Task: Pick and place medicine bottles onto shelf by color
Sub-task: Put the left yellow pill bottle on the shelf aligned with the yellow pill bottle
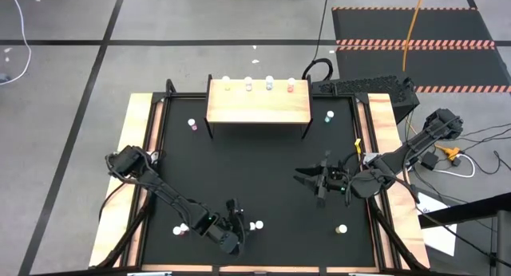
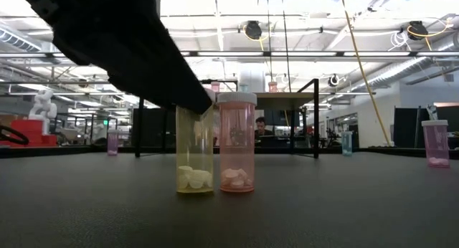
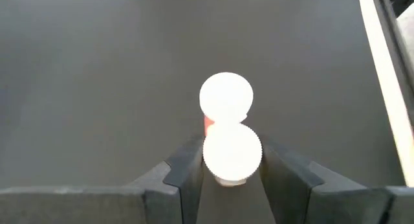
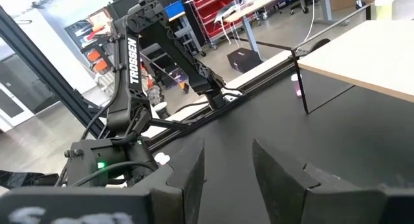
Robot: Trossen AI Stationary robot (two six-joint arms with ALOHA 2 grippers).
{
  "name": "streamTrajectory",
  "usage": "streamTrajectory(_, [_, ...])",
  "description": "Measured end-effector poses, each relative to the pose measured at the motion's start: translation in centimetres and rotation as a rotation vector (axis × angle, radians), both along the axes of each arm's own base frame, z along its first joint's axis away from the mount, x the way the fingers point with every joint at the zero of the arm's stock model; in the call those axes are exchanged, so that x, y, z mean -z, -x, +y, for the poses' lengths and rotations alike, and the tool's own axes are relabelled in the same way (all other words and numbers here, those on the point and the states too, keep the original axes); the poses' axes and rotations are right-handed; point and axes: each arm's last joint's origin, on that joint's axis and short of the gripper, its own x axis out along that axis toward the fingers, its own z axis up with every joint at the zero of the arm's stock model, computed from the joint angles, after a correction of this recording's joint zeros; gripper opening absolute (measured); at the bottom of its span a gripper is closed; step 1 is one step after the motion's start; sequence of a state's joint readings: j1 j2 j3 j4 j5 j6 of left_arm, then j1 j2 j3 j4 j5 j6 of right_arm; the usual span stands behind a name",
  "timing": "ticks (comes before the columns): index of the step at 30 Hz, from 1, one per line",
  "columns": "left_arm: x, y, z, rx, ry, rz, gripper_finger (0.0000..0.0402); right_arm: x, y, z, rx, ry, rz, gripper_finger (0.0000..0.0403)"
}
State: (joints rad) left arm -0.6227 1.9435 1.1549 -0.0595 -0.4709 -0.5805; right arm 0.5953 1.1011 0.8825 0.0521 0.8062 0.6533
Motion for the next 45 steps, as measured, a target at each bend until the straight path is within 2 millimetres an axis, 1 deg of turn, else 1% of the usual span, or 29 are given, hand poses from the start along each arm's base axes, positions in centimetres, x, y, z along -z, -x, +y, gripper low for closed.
streamTrajectory(4, [-0.1, 0.0, 0.2, -0.001, 0.004, 0.009, 0.014, 0.0, 0.0, 0.0, 0.0, -0.002, -0.003, 0.0123])
streamTrajectory(7, [-0.8, 0.0, 0.8, -0.014, 0.004, 0.016, 0.014, 0.0, 0.0, 0.0, 0.0, -0.002, -0.003, 0.0123])
streamTrajectory(13, [-3.6, 0.3, 2.9, -0.043, -0.016, 0.025, 0.014, 0.0, 0.0, 0.0, -0.001, 0.008, 0.0, 0.0123])
streamTrajectory(17, [-6.4, 0.9, 5.0, -0.066, -0.03, 0.019, 0.014, 0.0, 0.0, 0.0, -0.003, 0.016, 0.001, 0.0123])
streamTrajectory(21, [-9.4, 1.8, 8.3, -0.125, -0.044, 0.022, 0.014, 0.0, 0.0, 0.0, -0.004, 0.024, 0.004, 0.0123])
streamTrajectory(25, [-12.4, 3.1, 12.8, -0.236, -0.048, 0.03, 0.014, -0.1, 0.1, -0.1, -0.009, 0.052, 0.008, 0.0123])
streamTrajectory(28, [-14.2, 4.1, 16.4, -0.33, -0.057, 0.028, 0.014, -0.5, 0.3, -0.4, -0.009, 0.078, 0.003, 0.0123])
streamTrajectory(31, [-15.4, 5.2, 19.8, -0.424, -0.071, 0.026, 0.014, -0.8, 0.5, -0.8, -0.001, 0.098, -0.002, 0.0123])
streamTrajectory(34, [-16.1, 5.6, 22.8, -0.501, -0.088, 0.015, 0.014, -1.2, 0.6, -1.4, 0.01, 0.135, -0.004, 0.0123])
streamTrajectory(38, [-16.3, 5.8, 26.3, -0.563, -0.097, 0.007, 0.014, -1.3, 0.6, -2.3, -0.01, 0.196, 0.029, 0.0123])
streamTrajectory(42, [-16.4, 6.3, 29.3, -0.613, -0.085, 0.013, 0.014, -1.3, 0.4, -3.6, -0.047, 0.194, 0.05, 0.0123])
streamTrajectory(45, [-16.5, 6.7, 31.1, -0.626, -0.105, 0.008, 0.014, -1.2, 0.0, -4.6, -0.027, 0.187, 0.065, 0.0123])
